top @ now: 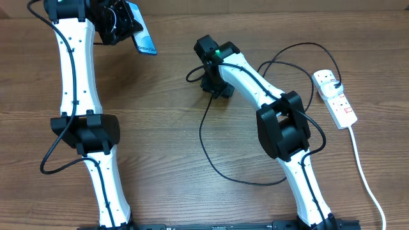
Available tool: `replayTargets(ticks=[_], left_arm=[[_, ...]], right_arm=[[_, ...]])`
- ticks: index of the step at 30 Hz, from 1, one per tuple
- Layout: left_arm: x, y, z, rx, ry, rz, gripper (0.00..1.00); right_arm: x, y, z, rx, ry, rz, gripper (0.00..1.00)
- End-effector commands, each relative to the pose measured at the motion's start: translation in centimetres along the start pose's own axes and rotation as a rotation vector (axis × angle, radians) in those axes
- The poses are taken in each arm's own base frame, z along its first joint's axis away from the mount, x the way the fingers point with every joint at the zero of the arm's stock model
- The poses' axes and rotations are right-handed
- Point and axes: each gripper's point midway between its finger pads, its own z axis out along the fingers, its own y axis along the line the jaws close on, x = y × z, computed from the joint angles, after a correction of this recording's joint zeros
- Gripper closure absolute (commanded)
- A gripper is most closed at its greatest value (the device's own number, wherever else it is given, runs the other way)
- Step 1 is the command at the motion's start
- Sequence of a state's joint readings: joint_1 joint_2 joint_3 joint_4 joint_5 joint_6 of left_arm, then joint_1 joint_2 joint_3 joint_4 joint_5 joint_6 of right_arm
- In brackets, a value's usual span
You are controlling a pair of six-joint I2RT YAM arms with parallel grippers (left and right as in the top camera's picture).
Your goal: Plug charger to phone and switch on socket
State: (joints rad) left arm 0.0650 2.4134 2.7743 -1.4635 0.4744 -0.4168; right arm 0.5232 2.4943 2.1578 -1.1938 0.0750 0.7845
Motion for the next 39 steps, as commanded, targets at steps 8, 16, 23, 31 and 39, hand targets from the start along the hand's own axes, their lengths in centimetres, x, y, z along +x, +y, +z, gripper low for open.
replayTargets(ticks=[8, 16, 23, 31, 39], left_arm=[[-0.1, -1.8, -2.0, 0.043, -0.037, 0.031, 0.96], [-0.1, -1.8, -2.0, 0.043, -0.036, 0.031, 0.96], [-0.1, -1.8, -2.0, 0.043, -0.036, 0.031, 0.96], [-0.1, -1.8, -2.0, 0.043, -0.036, 0.031, 0.96], [-0.1, -1.8, -2.0, 0.043, -0.035, 0.03, 0.96]], right_arm=[[0.7, 0.7, 2.0, -0.022, 0.044, -0.025, 0.73], [0.4, 1.0, 2.0, -0.032, 0.029, -0.024, 0.75], [0.3, 0.5, 2.1, -0.013, 0.024, -0.023, 0.78], [0.3, 0.4, 2.5, -0.005, 0.027, -0.031, 0.81], [0.2, 0.5, 2.5, -0.011, 0.023, -0.041, 0.83]])
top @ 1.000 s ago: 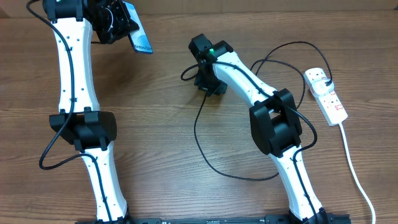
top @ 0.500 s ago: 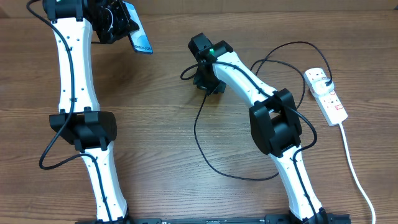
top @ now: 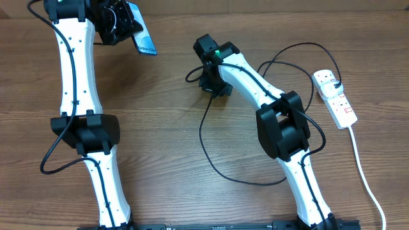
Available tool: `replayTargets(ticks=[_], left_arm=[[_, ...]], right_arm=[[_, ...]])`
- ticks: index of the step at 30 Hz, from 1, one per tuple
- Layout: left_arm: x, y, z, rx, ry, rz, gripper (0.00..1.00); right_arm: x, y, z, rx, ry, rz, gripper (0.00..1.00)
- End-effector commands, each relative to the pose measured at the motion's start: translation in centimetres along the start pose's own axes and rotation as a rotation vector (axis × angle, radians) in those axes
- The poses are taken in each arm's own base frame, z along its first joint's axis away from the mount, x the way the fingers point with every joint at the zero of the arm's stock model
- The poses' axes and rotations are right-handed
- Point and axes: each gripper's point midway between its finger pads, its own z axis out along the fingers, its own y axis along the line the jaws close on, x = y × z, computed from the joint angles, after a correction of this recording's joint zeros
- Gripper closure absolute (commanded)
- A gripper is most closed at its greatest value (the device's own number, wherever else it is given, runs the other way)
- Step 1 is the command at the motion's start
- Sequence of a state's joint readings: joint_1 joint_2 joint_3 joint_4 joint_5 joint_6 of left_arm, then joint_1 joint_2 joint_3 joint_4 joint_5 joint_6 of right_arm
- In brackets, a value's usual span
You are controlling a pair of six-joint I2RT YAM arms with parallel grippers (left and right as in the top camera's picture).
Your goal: Plug charger to phone and switch on socket
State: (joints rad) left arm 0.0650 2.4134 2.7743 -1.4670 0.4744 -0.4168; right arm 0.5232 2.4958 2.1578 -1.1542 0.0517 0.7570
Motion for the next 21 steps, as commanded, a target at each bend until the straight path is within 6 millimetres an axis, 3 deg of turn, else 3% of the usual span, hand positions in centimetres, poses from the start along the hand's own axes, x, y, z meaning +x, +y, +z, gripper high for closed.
replayTargets(ticks=[1, 21], left_arm=[[-0.16, -1.78, -1.96, 0.044, -0.038, 0.032, 0.96], [-0.16, -1.78, -1.96, 0.044, -0.038, 0.032, 0.96]], right_arm=[[0.5, -0.61, 2.43, 0.032, 0.031, -0.022, 0.82], [0.18, -0.84, 2.42, 0.046, 0.013, -0.029, 0.87]])
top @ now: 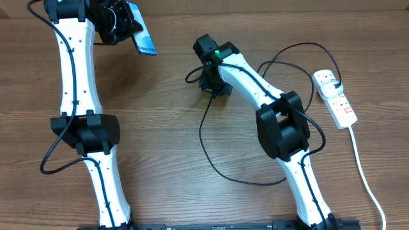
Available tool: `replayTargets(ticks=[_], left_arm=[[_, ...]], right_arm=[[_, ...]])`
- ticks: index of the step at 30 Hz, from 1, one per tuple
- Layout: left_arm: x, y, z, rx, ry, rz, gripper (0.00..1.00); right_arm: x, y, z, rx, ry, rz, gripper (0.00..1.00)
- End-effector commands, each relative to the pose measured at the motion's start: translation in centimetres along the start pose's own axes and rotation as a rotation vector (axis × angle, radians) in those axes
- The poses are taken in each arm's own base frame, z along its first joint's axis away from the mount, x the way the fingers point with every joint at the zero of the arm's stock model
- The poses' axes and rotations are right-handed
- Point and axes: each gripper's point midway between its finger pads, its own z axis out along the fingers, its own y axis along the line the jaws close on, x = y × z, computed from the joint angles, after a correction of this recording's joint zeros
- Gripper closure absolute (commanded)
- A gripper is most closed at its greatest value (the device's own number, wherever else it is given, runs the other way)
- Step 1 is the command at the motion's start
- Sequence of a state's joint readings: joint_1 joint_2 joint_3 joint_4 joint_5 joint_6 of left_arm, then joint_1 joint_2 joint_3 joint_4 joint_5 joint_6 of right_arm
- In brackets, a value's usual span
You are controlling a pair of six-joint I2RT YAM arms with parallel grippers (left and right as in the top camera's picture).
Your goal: Plug charger to phone and switch on socket
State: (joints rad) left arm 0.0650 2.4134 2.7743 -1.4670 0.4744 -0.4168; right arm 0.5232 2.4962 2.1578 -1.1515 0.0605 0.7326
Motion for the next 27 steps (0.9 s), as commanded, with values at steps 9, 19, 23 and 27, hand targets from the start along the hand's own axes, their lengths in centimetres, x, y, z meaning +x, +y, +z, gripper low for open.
replayTargets(ticks=[9, 19, 23, 27], left_arm=[[-0.1, -1.8, -2.0, 0.044, -0.037, 0.032, 0.96], [-0.2, -1.8, -2.0, 0.044, -0.038, 0.031, 0.96], [-0.2, -1.8, -2.0, 0.044, -0.038, 0.031, 0.96], [-0.1, -1.8, -2.0, 0.044, -0.037, 0.032, 0.96]], right_arm=[[0.4, -0.7, 2.4, 0.041, 0.022, -0.004, 0.93], [-0.4, 0.0, 0.0, 0.022, 0.014, -0.006, 0.96], [-0.6, 0.7, -1.1, -0.007, 0.015, -0.04, 0.96], [-0.8, 1.4, -2.5, -0.051, 0.015, -0.047, 0.96]])
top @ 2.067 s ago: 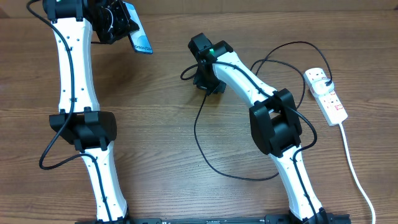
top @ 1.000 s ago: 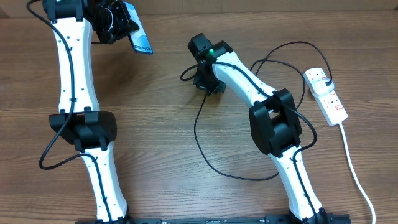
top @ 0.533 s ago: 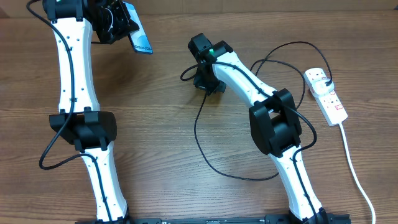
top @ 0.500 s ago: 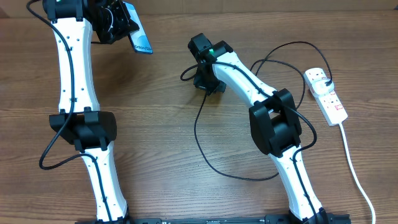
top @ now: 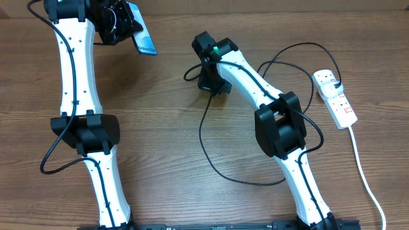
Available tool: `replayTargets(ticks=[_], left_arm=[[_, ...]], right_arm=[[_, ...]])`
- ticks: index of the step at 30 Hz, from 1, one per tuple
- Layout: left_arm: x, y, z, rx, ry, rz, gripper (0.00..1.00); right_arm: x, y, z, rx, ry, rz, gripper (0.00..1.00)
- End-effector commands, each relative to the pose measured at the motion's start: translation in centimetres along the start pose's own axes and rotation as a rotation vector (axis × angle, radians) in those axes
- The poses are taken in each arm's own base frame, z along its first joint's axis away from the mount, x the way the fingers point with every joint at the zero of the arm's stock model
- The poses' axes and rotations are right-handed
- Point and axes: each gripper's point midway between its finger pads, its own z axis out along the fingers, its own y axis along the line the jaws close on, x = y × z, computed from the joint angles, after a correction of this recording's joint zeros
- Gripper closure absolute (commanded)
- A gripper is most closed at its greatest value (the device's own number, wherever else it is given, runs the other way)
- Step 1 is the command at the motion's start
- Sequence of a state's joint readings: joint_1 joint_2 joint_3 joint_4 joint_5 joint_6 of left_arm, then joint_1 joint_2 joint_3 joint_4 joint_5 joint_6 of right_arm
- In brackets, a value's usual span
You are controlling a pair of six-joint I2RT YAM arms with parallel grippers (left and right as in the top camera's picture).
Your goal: Plug charger to phone and switch on socket
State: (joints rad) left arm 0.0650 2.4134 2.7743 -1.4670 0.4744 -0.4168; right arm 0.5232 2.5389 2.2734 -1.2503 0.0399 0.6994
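In the overhead view my left gripper [top: 125, 25] is at the far left of the table, shut on a blue phone [top: 144, 40] held tilted above the wood. My right gripper [top: 210, 85] points down at the table's middle back, and its fingers are mostly hidden under the wrist. The black charger cable [top: 202, 137] comes out from under it, with a small loop to its left. It seems shut on the cable's end. From there the cable curves round to a white socket strip [top: 337, 99] at the right, where a plug [top: 327, 79] sits in it.
The strip's white cord [top: 365, 174] runs down the right side to the front edge. The black cable makes a wide loop in front of the right arm's elbow [top: 279, 133]. The left arm's elbow [top: 85, 133] stands at the left middle.
My right gripper has shifted slightly to the left and away from me, and the cable's small loop went with it. The left gripper and the phone have not moved.
The left gripper held the blue phone at the far left in every moment. The right gripper stood over the cable's end at the middle back. It has crept a little to the left each time, the cable loop shifting with it.
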Motion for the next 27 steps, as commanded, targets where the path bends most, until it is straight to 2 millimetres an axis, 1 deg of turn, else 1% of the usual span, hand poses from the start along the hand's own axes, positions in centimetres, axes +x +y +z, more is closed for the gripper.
replayTargets(ticks=[1, 4, 6, 10, 12, 15, 18, 19, 21, 24, 27], left_arm=[[-0.1, -1.8, -2.0, 0.044, -0.037, 0.032, 0.96], [-0.2, -1.9, -2.0, 0.048, -0.037, 0.033, 0.96], [-0.1, -2.5, -2.0, 0.083, -0.032, 0.047, 0.96], [0.1, -6.1, -2.7, 0.287, -0.014, 0.167, 0.96], [0.2, -8.3, -3.5, 0.413, -0.009, 0.23, 0.96], [0.3, -10.5, -4.7, 0.546, -0.01, 0.288, 0.96], [0.6, -12.5, -6.1, 0.677, -0.002, 0.351, 0.96], [0.9, -13.7, -7.1, 0.764, 0.004, 0.399, 0.96], [1.3, -14.8, -8.3, 0.846, 0.012, 0.449, 0.96], [1.9, -15.7, -9.6, 0.94, 0.028, 0.509, 0.96], [2.7, -16.4, -11.0, 1.028, 0.053, 0.562, 0.96]], right_arm=[[-0.9, 0.9, -2.1, -0.061, -0.022, -0.012, 0.96], [-1.0, 1.5, -3.8, -0.115, -0.022, -0.044, 0.96], [-0.9, 2.4, -5.5, -0.185, -0.012, -0.097, 0.96], [0.4, 4.6, -9.5, -0.369, 0.024, -0.239, 0.96], [1.6, 6.0, -12.2, -0.488, 0.045, -0.332, 0.96], [3.3, 7.5, -16.0, -0.647, 0.061, -0.447, 0.96], [4.8, 8.4, -20.0, -0.787, 0.057, -0.541, 0.96], [5.4, 8.7, -22.3, -0.852, 0.037, -0.588, 0.96], [5.9, 8.9, -24.6, -0.905, 0.008, -0.628, 0.96], [6.5, 8.8, -27.5, -0.964, -0.038, -0.68, 0.96], [6.6, 8.8, -29.2, -0.986, -0.08, -0.701, 0.96]])
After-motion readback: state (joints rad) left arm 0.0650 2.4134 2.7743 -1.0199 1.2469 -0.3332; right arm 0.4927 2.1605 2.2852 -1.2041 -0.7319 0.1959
